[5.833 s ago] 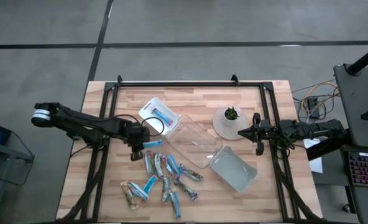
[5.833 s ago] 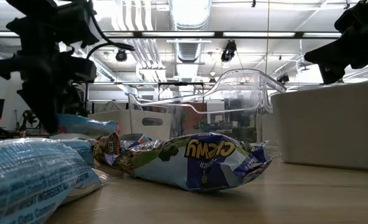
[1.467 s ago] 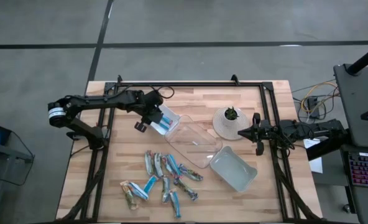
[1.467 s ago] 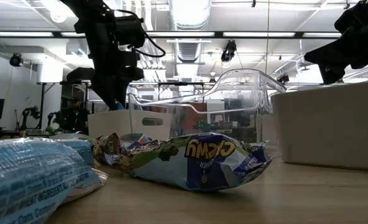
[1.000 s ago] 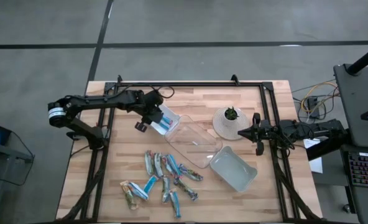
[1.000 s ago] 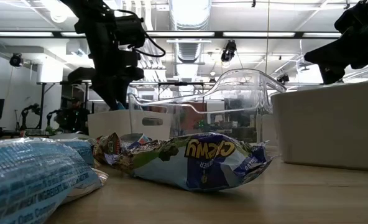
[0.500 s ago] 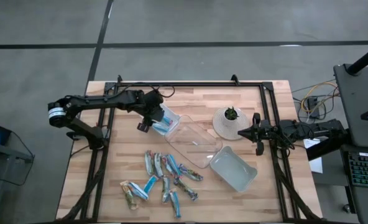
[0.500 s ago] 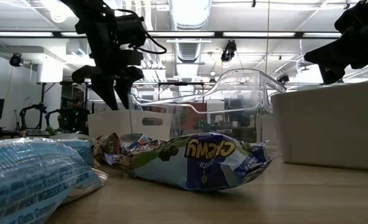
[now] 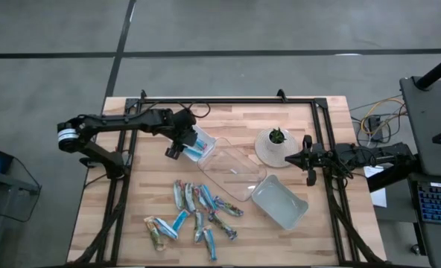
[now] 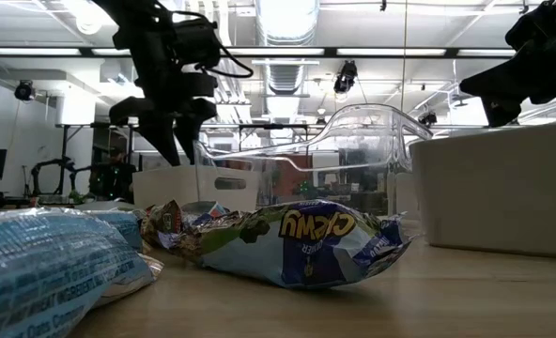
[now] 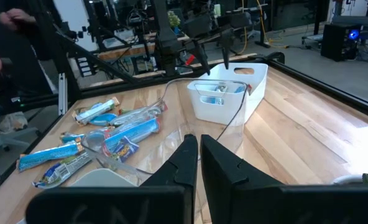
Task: Pick and place Granola Bars by type
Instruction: Put the red granola bar into the white bin
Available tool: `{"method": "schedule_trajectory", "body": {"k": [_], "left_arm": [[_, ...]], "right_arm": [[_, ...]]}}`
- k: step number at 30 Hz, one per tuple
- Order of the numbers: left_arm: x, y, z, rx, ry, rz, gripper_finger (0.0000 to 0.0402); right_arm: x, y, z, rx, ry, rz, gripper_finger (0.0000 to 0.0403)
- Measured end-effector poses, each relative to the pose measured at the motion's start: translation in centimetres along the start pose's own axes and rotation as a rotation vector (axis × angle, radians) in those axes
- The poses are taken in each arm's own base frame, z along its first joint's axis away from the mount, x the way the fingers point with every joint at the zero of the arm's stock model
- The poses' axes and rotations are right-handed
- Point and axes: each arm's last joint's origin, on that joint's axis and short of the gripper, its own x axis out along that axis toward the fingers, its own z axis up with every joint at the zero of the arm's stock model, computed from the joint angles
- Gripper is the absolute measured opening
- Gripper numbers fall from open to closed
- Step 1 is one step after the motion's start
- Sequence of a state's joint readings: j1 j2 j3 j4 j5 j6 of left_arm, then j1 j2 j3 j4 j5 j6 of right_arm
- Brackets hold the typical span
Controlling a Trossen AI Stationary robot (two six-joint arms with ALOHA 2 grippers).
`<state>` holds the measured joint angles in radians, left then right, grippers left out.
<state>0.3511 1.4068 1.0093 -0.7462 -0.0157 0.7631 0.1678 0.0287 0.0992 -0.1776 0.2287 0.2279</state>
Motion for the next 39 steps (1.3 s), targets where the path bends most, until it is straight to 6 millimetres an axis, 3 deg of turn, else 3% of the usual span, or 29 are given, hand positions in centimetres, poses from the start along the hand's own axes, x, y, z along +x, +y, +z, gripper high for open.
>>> {"method": "schedule_trajectory", "body": {"k": [5,15,30,35,39], "left_arm": [[-0.7,-0.1,-0.2,-0.011,0.045,-0.012,0.0147],[-2.8,0.3,-0.1,-0.101,0.097,0.046,0.0010],[-9.0,0.4,1.8,-0.451,0.139,0.012,0.0000],[-10.4,-0.3,2.5,-0.675,0.138,0.009,0.0000],[-10.8,-1.0,3.2,-0.964,0.131,0.001,0.0000]], "right_arm": [[0.0,0.0,0.0,0.000,0.000,0.000,0.0013],[0.0,0.0,0.0,0.000,0.000,0.000,0.0013],[0.0,0.0,0.0,0.000,0.000,0.000,0.0013],[0.0,0.0,0.0,0.000,0.000,0.000,0.0013],[0.0,0.0,0.0,0.000,0.000,0.000,0.0013]]}}
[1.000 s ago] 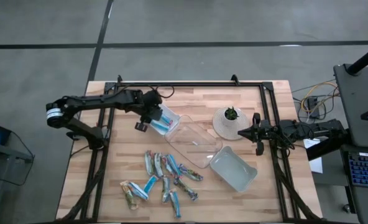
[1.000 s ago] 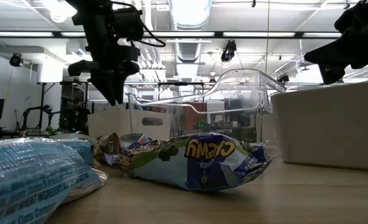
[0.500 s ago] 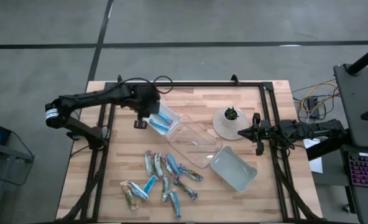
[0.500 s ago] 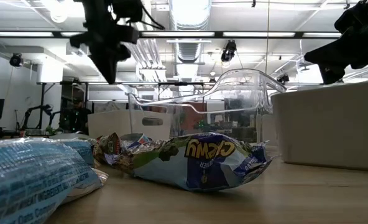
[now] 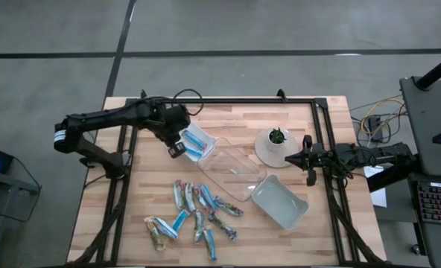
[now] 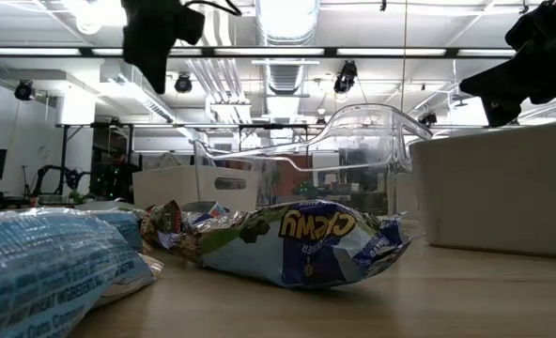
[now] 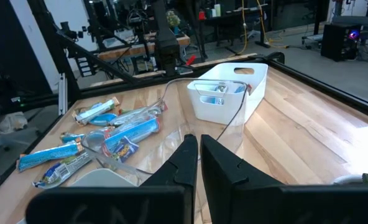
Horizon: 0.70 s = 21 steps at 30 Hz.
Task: Pick and place Granola Bars by type
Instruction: Put the red granola bar into the white bin
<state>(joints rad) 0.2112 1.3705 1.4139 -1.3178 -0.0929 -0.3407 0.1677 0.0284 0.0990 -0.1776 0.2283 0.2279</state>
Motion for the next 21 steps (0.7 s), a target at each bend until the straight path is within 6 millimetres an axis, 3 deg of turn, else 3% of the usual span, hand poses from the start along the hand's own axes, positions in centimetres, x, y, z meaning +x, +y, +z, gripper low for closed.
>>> {"method": "schedule_trajectory", "body": {"k": [10,21], "left_arm": [[-0.5,-1.9,-1.5,-0.651,0.086,-0.095,0.0000],[-1.6,-3.4,-3.5,-0.599,0.092,-0.118,0.0000]], "right_arm": [[0.0,0.0,0.0,0.000,0.000,0.000,0.0013],[0.0,0.0,0.0,0.000,0.001,0.000,0.0013]]}}
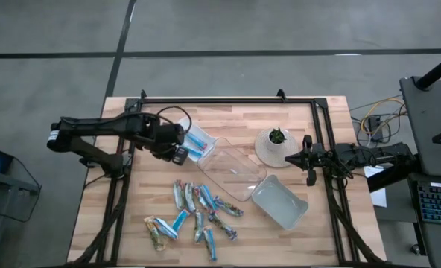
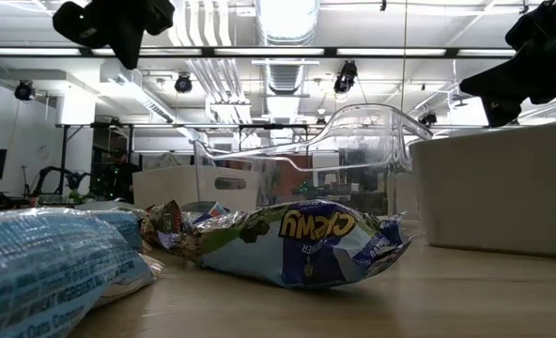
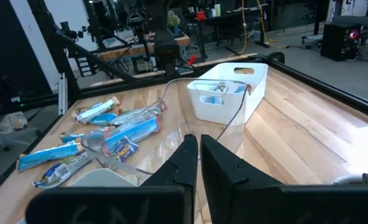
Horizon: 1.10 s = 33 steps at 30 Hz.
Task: Pick and place Granola Bars by type
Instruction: Put the red granola bar into the white bin
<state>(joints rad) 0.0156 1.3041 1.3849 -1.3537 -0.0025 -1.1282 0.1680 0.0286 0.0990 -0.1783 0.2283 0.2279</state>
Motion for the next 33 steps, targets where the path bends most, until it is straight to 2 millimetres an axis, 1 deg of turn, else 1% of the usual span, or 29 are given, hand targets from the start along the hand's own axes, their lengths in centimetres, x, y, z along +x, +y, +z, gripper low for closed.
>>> {"method": "schedule_trajectory", "body": {"k": [4,6,10,17,21,28,31,33], "left_arm": [[0.0,-0.1,-0.6,0.020,0.009,0.005,0.0000],[0.0,-0.2,-0.8,0.001,0.011,0.004,0.0000],[0.2,-0.2,-1.1,-0.090,0.019,0.015,0.0000],[1.5,0.4,-2.3,-0.192,0.038,0.049,0.0000],[2.2,0.0,-3.2,-0.284,0.047,0.025,0.0000],[4.6,-1.2,-4.9,-0.517,0.070,-0.006,0.0000],[6.0,-1.5,-5.4,-0.564,0.077,0.017,0.0000],[7.1,-1.9,-5.5,-0.555,0.080,0.041,0.0001]], "right_arm": [[0.0,0.0,0.0,0.000,0.000,0.000,0.0013],[0.0,0.0,0.0,0.000,-0.001,-0.001,0.0013],[0.0,0.0,0.0,0.000,0.000,0.000,0.0013],[0.0,0.0,0.0,0.000,0.000,0.000,0.0013],[0.0,0.0,0.0,0.000,0.000,0.000,0.0013],[0.0,0.0,0.0,0.000,0.000,0.000,0.0013],[0.0,0.0,0.0,0.000,-0.001,0.000,0.0013],[0.0,0.0,0.0,0.000,-0.001,-0.001,0.0013]]}}
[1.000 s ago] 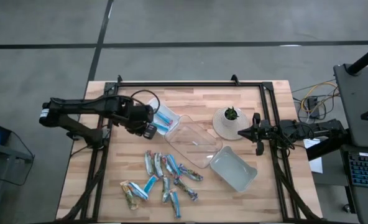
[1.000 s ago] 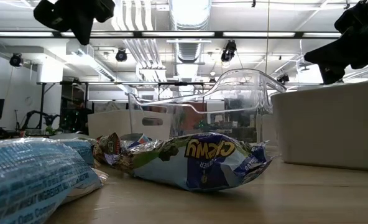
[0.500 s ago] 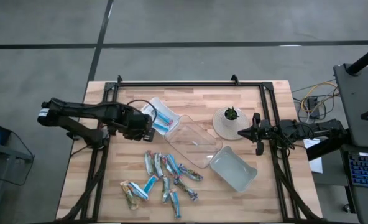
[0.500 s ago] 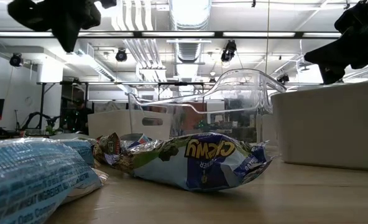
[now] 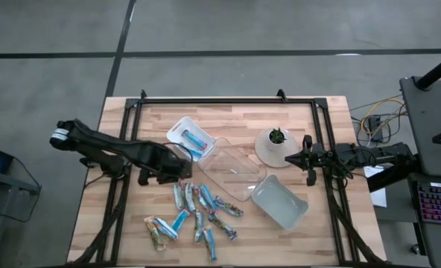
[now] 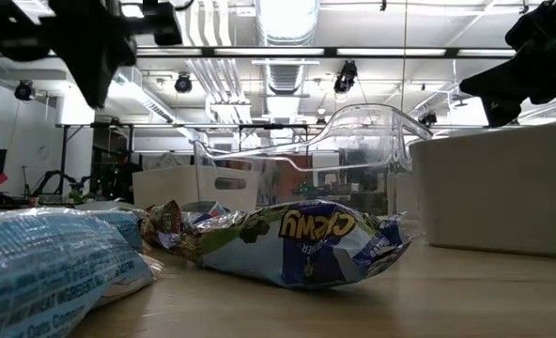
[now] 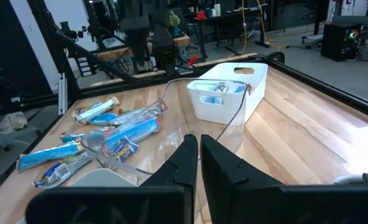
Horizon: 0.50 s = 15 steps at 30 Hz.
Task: Pick and place Granola Bars by type
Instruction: Put the red granola bar into the white bin
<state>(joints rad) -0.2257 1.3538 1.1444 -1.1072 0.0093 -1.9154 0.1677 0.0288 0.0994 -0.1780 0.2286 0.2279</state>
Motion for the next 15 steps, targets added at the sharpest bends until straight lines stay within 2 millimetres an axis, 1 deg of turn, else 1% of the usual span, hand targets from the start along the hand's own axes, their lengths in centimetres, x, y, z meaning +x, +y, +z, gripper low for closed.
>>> {"method": "schedule_trajectory", "body": {"k": [4,6,8,10,15], "left_arm": [[1.2,-0.9,-0.4,0.074,0.013,-0.005,0.0020],[1.5,-1.2,-0.5,0.145,0.017,-0.015,0.0037],[1.8,-1.6,-0.6,0.179,0.020,-0.028,0.0057],[2.1,-1.7,-0.7,0.166,0.017,-0.019,0.0078],[2.7,-1.8,-0.7,0.068,0.008,0.009,0.0128]], "right_arm": [[0.0,0.0,0.0,0.000,0.001,0.000,0.0013],[0.0,0.0,0.0,0.000,0.000,0.000,0.0013],[0.0,0.0,0.0,0.000,0.001,0.000,0.0013],[0.0,0.0,0.0,0.000,0.000,0.000,0.0013],[0.0,0.0,0.0,0.000,0.000,0.000,0.0013]]}}
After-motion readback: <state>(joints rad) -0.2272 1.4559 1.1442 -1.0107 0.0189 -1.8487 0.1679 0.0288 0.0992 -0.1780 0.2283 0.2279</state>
